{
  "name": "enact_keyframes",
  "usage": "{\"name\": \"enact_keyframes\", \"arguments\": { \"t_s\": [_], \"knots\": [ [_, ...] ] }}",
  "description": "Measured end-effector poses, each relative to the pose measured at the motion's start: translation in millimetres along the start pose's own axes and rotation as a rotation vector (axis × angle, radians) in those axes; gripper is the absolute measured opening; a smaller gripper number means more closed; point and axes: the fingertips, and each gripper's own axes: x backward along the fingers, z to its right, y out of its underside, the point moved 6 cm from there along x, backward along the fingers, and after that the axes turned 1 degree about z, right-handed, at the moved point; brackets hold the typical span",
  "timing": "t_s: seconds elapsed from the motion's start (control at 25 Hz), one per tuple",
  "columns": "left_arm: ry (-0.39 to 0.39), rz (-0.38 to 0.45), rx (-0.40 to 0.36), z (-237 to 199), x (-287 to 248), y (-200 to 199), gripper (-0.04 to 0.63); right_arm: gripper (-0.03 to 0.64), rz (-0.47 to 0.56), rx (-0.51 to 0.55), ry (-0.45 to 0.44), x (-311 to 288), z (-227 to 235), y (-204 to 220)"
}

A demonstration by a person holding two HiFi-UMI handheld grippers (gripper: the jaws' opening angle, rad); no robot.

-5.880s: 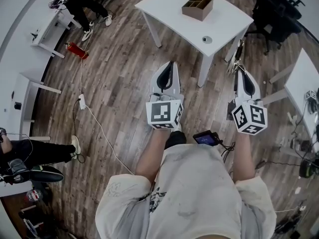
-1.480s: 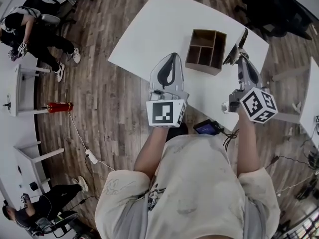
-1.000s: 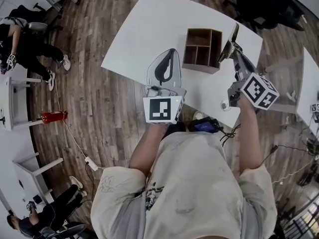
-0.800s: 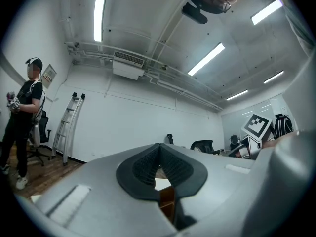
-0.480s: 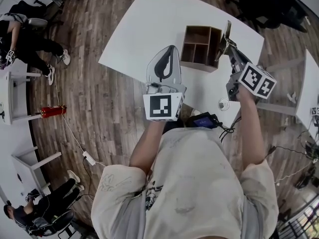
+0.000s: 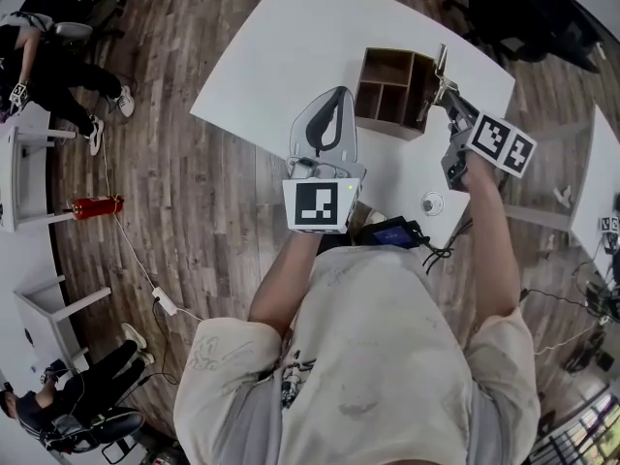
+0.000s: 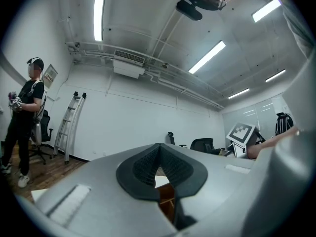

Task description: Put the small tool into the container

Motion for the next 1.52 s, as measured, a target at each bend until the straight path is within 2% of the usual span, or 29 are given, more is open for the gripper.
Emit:
{"name": "enact_keyframes", "arguments": {
  "t_s": [0.56, 1.08, 1.52],
  "knots": [
    [0.007, -0.012, -0.006, 6, 0, 7, 0.014, 0.006, -0.074, -0.008, 0.017, -12, 11, 8],
    [0.003, -0.046, 0.006, 11, 2, 19, 0.014, 0.006, -0.156, -0.056, 0.037, -28, 23, 12],
    [0.006, -0.032, -0.015, 14, 0, 21, 0.014, 0.006, -0.225, -0.086, 0.053, -39, 34, 20]
  ]
}}
